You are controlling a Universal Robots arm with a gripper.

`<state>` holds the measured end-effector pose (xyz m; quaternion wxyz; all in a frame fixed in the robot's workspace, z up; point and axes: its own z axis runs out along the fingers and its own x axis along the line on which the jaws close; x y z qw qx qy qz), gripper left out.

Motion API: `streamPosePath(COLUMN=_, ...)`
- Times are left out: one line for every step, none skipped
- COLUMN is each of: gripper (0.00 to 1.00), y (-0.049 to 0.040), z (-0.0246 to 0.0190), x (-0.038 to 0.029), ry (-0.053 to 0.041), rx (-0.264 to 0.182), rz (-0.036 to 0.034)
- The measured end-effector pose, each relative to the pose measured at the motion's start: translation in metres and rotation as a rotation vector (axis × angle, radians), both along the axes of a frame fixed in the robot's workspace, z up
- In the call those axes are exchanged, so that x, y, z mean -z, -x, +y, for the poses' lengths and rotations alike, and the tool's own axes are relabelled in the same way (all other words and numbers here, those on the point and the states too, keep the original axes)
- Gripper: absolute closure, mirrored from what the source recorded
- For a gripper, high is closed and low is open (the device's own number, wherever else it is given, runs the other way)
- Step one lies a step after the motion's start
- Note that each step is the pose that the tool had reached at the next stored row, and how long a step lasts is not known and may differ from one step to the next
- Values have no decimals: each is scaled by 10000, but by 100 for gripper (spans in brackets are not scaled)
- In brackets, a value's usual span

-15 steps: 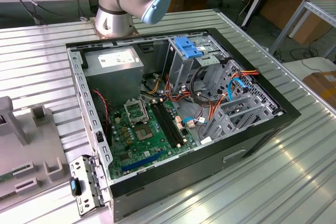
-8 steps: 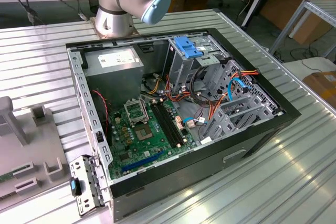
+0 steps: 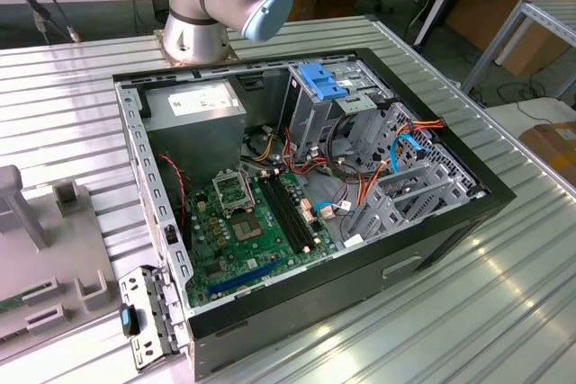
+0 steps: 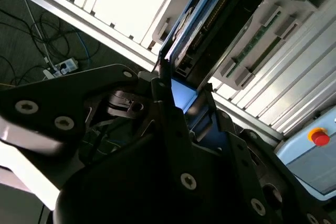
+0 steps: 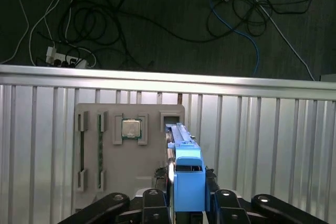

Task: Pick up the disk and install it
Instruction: 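Pick up the disk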

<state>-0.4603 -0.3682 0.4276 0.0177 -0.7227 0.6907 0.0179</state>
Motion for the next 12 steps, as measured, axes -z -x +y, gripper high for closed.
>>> streamPosePath(gripper=64, y=0, z=0, x=-2, ry=1, rx=0, rz=2)
streamPosePath(gripper=64, y=0, z=0, x=-3, ry=1, rx=0, rz=1)
streamPosePath(gripper=64, y=0, z=0, x=-9, ry=2, rx=0, rz=4)
streamPosePath(gripper=64, y=0, z=0, x=-37, ry=1, rx=0, rz=3)
streamPosePath(gripper=64, y=0, z=0, x=-119, ry=1, rx=0, rz=2)
streamPosePath(gripper=64, y=0, z=0, x=-211, ry=1, rx=0, rz=2)
streamPosePath(gripper=64, y=0, z=0, x=-245, ry=0, rx=0, rz=2)
streamPosePath(gripper=64, y=0, z=0, x=-301, ry=0, rx=0, rz=1)
streamPosePath(gripper=64, y=0, z=0, x=-358, ry=0, rx=0, rz=0)
streamPosePath(gripper=64, y=0, z=0, x=-415, ry=0, rx=0, rz=0)
streamPosePath(gripper=64, y=0, z=0, x=-497, ry=1, rx=0, rz=2)
streamPosePath(gripper=64, y=0, z=0, x=-544, ry=1, rx=0, rz=2)
